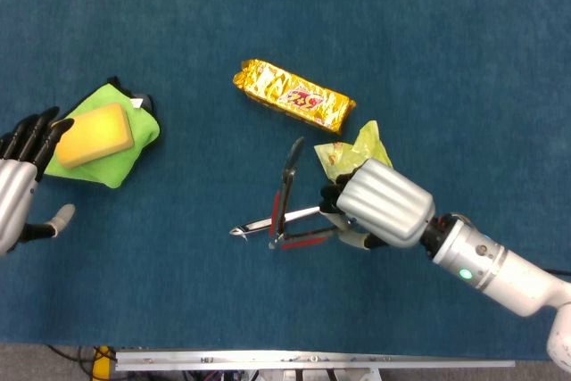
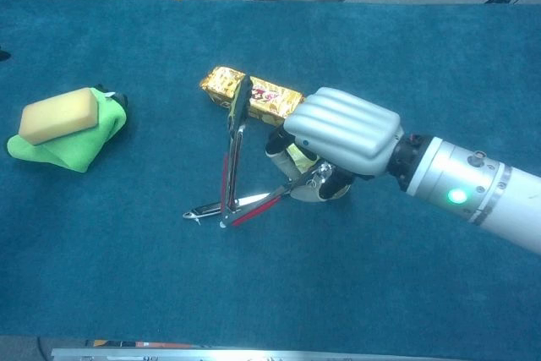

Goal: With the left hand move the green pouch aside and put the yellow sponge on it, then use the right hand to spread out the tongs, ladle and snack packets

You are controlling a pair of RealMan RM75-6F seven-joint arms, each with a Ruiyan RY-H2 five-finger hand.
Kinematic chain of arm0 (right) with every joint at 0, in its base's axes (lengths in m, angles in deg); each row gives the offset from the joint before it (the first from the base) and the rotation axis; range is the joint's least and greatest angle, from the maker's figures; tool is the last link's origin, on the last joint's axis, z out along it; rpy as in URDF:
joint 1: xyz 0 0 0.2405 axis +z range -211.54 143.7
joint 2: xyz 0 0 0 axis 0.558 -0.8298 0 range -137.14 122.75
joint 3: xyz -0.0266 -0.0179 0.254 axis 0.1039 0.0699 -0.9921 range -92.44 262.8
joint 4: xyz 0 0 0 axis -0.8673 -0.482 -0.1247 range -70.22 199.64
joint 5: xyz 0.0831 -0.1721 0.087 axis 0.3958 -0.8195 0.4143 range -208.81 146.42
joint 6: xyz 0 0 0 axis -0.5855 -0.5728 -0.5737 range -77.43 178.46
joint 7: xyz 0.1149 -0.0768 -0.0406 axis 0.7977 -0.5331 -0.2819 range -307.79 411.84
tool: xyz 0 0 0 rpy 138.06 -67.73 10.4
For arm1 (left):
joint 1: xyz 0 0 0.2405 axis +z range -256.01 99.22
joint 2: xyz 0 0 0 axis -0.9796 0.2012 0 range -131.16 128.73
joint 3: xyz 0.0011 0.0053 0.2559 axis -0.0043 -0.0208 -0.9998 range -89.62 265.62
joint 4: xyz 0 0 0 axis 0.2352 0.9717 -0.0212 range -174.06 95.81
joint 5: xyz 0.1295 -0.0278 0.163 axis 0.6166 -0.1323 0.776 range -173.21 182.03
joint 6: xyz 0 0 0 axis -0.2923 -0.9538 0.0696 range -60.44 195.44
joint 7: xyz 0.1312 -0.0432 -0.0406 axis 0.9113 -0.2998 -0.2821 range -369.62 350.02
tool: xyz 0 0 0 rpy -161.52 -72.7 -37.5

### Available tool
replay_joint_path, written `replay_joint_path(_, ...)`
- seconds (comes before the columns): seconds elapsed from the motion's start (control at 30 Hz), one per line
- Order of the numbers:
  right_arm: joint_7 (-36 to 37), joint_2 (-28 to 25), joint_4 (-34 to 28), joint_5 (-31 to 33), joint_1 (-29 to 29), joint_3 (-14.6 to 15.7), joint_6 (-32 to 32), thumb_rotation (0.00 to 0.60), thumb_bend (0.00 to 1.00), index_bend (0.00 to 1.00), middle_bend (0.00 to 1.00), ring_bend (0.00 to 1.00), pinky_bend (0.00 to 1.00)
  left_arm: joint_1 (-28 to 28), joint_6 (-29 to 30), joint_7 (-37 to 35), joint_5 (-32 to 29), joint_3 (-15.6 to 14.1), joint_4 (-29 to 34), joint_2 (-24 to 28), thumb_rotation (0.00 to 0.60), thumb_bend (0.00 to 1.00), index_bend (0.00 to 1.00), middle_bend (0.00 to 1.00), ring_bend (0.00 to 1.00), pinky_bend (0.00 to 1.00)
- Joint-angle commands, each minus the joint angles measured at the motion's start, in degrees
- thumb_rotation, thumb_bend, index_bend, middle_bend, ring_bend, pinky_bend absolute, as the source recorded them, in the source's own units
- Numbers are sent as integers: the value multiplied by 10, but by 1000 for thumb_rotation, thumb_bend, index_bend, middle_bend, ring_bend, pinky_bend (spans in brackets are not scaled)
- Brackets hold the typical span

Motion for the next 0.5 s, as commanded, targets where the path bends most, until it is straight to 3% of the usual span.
replay_joint_path(0.03,20,-8,-2,-10,-8,5,-3,600,198,705,616,647,799,-1,-1,4,-1,0,4,1,600,265,0,0,0,150)
replay_joint_path(0.3,36,-35,-3,-2,-7,23,-54,600,194,672,583,597,798,-4,-5,16,-4,-1,12,2,600,265,0,0,0,150)
replay_joint_path(0.5,50,-63,-19,-2,0,26,-85,600,180,267,374,393,638,-6,-5,22,-3,0,18,4,600,265,0,0,0,150)
